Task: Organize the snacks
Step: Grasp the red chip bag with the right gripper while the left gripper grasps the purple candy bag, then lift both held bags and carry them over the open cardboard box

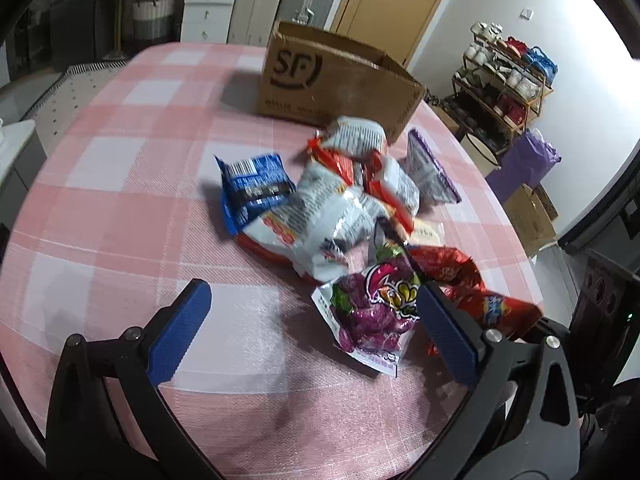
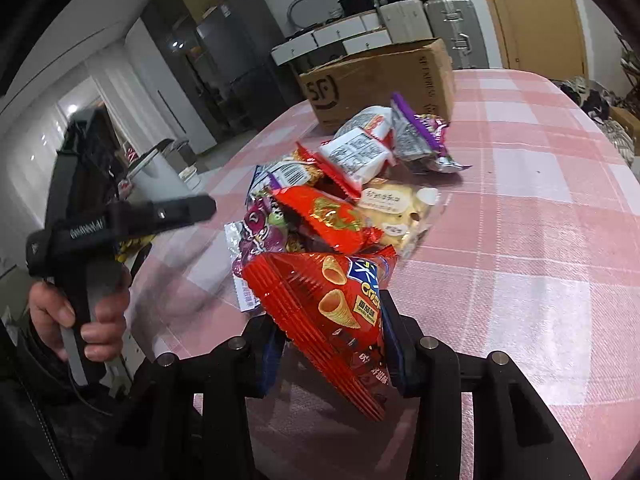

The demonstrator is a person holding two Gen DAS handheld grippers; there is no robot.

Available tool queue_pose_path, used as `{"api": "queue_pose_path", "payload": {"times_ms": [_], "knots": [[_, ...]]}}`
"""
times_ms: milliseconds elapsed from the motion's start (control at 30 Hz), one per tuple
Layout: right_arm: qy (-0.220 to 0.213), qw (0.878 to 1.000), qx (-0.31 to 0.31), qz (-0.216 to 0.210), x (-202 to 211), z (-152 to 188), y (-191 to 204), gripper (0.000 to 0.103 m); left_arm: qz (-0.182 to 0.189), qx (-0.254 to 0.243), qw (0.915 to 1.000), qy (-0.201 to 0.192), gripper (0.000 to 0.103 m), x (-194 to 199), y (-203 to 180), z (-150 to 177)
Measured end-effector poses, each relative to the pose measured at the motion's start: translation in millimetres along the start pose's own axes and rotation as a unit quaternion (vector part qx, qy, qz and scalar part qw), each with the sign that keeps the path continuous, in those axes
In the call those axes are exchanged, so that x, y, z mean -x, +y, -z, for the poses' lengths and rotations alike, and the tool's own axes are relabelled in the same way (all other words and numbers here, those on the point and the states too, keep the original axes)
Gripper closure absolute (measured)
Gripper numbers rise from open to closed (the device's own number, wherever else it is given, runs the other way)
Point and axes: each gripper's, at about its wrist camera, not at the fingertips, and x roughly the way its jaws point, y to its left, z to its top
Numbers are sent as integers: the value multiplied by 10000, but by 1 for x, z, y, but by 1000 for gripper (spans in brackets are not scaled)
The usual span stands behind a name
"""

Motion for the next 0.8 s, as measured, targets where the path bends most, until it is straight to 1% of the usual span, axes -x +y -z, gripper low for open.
{"api": "queue_pose_path", "payload": {"times_ms": [233,500,600,667,733,800], "knots": [[-139,9999,-92,-9,9,4,-8,60,216,128,9993,284,1,-32,-6,-3],[-167,9997,-199,9,12,9,-15,60,340,86,9982,488,2,-58,-18,-6],[-181,9996,-228,19,13,11,-19,60,438,67,9973,584,6,-64,-22,-6],[-195,9995,-257,29,15,13,-22,60,510,55,9967,623,13,-67,-25,-6],[-202,9994,-291,36,18,14,-25,60,550,43,9965,628,15,-69,-29,-5],[-215,9993,-313,45,20,15,-27,60,654,58,9958,638,22,-73,-32,-8]]}}
